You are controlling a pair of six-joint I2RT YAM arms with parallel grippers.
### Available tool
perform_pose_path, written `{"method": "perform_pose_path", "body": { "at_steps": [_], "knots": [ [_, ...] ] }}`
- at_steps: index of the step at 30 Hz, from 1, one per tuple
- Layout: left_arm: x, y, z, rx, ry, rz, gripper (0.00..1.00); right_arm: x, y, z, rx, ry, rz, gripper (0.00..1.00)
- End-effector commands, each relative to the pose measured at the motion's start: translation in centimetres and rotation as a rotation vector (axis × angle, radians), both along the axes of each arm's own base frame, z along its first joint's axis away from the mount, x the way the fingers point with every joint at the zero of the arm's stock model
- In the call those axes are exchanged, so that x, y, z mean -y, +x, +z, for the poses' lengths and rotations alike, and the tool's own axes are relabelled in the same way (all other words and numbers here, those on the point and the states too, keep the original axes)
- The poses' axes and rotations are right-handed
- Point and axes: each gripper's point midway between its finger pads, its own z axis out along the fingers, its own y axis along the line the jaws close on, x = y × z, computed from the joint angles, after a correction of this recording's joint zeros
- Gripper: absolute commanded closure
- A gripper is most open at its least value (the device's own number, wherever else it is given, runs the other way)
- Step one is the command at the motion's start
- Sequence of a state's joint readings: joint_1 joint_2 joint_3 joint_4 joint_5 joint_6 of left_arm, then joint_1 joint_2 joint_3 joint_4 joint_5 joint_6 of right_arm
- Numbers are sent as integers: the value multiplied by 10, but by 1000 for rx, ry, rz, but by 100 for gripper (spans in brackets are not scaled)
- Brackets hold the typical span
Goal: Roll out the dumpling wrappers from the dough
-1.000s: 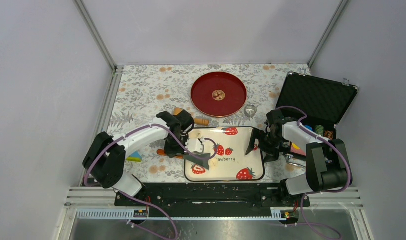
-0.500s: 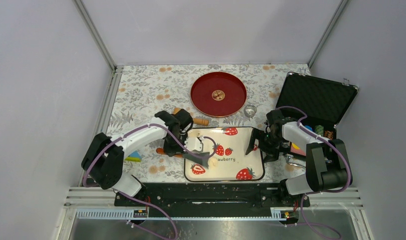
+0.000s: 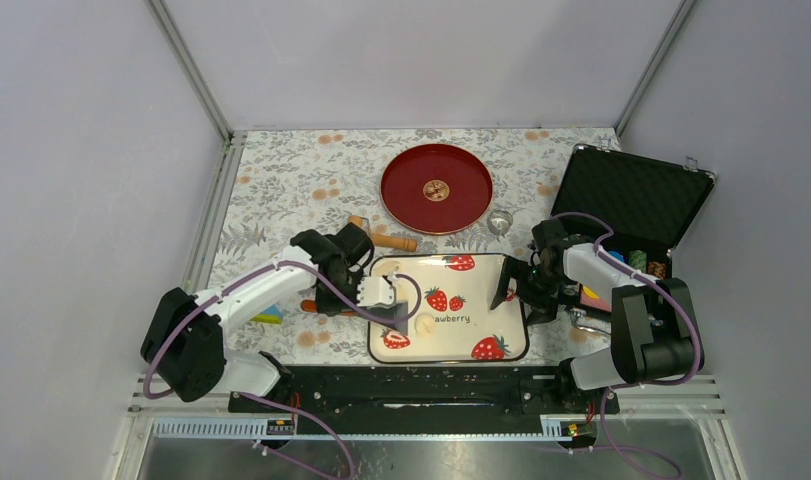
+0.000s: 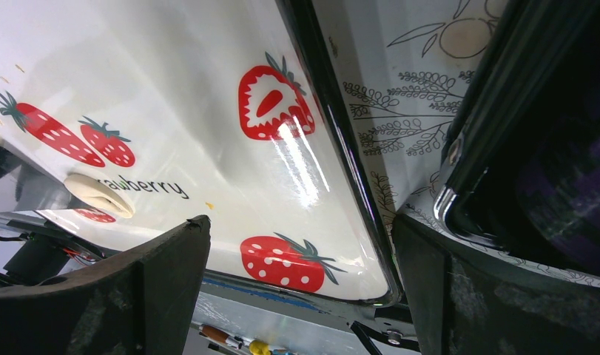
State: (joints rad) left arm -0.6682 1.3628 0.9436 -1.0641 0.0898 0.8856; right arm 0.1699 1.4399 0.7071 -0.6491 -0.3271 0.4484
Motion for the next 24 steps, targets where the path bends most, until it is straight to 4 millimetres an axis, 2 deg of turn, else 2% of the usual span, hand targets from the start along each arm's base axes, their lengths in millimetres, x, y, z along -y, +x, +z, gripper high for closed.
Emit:
{"method": "perform_pose_path", "body": {
  "at_steps": [1, 8, 14, 24],
  "knots": [
    [3, -16, 5, -24, -9, 4, 100, -8, 1, 2, 17, 47, 23, 1],
    [15, -36, 2, -98, 9, 9, 100, -8, 1, 3, 18, 50, 22, 1],
    [22, -43, 4, -147, 33, 100, 100, -8, 1, 4, 18, 51, 26, 1],
    [15, -38, 1, -116, 97, 140, 100, -8, 1, 3, 15, 51, 28, 0]
  ]
}}
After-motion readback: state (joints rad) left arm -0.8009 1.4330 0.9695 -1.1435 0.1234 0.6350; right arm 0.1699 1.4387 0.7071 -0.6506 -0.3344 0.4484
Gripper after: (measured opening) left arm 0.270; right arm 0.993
